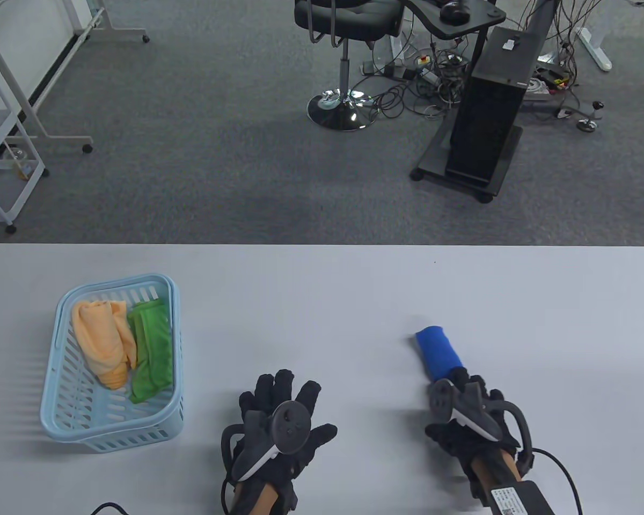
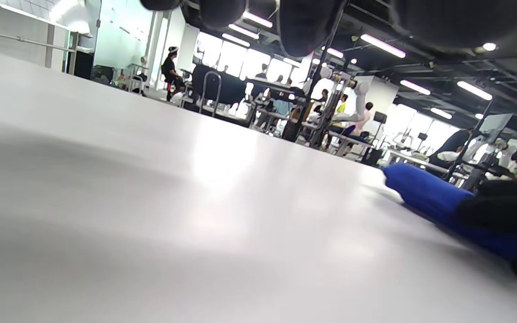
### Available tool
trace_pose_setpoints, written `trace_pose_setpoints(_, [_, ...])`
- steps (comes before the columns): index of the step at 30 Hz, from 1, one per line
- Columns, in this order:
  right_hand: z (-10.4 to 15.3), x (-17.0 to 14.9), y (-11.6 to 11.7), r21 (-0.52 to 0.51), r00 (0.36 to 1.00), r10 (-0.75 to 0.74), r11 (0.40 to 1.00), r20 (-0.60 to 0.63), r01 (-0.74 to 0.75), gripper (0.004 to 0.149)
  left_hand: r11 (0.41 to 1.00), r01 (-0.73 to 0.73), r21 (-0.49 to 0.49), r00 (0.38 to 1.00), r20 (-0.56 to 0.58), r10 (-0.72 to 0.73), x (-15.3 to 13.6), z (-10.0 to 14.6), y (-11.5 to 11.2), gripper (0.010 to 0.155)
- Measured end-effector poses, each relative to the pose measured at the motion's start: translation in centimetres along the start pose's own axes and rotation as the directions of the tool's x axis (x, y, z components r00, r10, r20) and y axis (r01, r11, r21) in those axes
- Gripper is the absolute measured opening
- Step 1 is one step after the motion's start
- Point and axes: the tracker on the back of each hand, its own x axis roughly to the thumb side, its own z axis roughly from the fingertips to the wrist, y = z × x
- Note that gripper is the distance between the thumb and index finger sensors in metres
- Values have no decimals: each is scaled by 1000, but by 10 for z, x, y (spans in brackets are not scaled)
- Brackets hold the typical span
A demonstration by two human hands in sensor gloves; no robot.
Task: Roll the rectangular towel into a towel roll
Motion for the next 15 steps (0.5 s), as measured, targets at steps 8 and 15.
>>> trace_pose_setpoints(8, [-26, -101, 5, 54, 970, -50, 996, -236, 64, 92, 998, 0, -55, 1000, -26, -1, -4, -1, -2, 88])
trace_pose_setpoints(15, [-38, -154, 12, 53, 932, -137, 985, -334, 164, 93, 996, 22, -86, 998, -58, -27, -8, -3, -6, 89])
